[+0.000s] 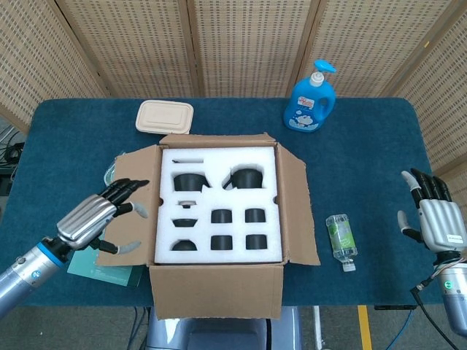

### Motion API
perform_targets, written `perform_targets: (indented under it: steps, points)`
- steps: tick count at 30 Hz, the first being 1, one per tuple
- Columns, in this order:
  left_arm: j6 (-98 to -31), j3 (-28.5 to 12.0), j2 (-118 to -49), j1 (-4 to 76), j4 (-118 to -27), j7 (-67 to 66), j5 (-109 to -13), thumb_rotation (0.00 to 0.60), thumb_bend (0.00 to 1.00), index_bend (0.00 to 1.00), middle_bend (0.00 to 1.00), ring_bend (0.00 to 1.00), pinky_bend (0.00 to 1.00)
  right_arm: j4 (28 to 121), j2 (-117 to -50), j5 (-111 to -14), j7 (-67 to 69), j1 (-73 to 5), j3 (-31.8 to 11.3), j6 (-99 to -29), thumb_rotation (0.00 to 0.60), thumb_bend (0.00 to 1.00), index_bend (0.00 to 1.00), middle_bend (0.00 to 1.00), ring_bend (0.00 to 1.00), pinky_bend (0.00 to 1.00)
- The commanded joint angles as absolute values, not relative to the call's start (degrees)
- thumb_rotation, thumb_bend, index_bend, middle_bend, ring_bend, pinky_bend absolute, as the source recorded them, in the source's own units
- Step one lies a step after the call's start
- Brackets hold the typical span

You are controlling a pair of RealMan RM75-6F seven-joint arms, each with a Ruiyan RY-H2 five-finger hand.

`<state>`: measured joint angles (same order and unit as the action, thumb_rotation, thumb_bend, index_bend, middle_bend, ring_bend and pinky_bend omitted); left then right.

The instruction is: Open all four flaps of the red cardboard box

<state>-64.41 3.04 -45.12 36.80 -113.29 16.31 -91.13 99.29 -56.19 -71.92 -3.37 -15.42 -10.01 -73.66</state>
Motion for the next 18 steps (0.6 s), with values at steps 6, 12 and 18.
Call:
perform_targets:
  steps: [6,12,18]
  points:
    - [-78.8,1.7,-53.6,23.6,-112.7,-1.2,-82.5,0.448,0.27,0.36,0.00,0.00,0.00,99.7,-57.3,-73.4,-4.9,-14.7,-9.6,-75.8,0.600,0.54,0.00,0.06,0.00,0.03]
    - [-83.7,2.0,-55.4,18.9,-110.7,-4.5,-81.5,0.456,0.27,0.35,0.00,0.00,0.00,100.0,-58.2,-75.0,-5.6,-13.9,-8.9,-77.4,0.600,0.54,0.00,0.06,0.00,0.03]
    - [-88.1,2.8,-57.8,14.4,-108.4,-6.4,-82.9,0.459,0.27,0.35,0.00,0.00,0.00,100.3,-59.4,-77.4,-6.1,-12.4,-7.7,-80.0,0.600,0.54,0.00,0.06,0.00,0.03]
